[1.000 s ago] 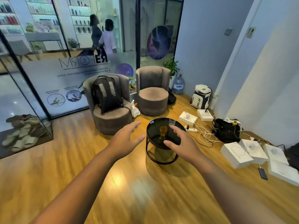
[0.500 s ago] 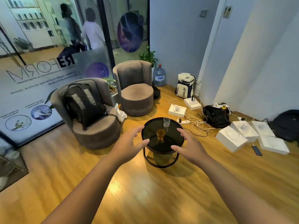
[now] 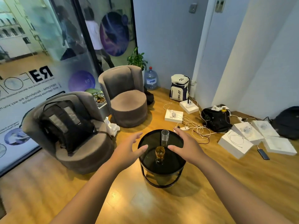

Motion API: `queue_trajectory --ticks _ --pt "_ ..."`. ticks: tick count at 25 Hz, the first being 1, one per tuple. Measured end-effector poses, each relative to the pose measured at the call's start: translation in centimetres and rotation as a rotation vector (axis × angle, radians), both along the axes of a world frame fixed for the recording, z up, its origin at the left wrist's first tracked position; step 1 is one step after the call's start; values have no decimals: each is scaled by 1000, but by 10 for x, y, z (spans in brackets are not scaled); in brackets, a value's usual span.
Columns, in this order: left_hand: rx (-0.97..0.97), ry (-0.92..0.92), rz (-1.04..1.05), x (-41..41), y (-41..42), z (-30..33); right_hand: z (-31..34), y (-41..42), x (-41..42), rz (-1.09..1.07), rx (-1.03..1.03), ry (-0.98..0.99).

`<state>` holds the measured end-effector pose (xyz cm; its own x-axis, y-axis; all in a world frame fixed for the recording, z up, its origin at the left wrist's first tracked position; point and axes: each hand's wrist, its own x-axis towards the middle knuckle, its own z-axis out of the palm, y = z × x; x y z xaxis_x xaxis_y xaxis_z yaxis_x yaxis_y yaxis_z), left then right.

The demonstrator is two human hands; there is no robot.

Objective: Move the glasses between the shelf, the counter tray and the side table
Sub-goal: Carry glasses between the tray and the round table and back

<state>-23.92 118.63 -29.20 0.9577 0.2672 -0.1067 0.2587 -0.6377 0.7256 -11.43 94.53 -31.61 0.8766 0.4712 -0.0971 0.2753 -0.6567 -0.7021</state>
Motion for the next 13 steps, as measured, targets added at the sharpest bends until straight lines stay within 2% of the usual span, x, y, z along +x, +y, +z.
queue_trajectory --ticks 6,13 --pt "37 -12 -47 127 39 1 7 37 113 -54 22 2" --pt "56 -21 -113 227 67 -19 -14 59 181 -121 6 42"
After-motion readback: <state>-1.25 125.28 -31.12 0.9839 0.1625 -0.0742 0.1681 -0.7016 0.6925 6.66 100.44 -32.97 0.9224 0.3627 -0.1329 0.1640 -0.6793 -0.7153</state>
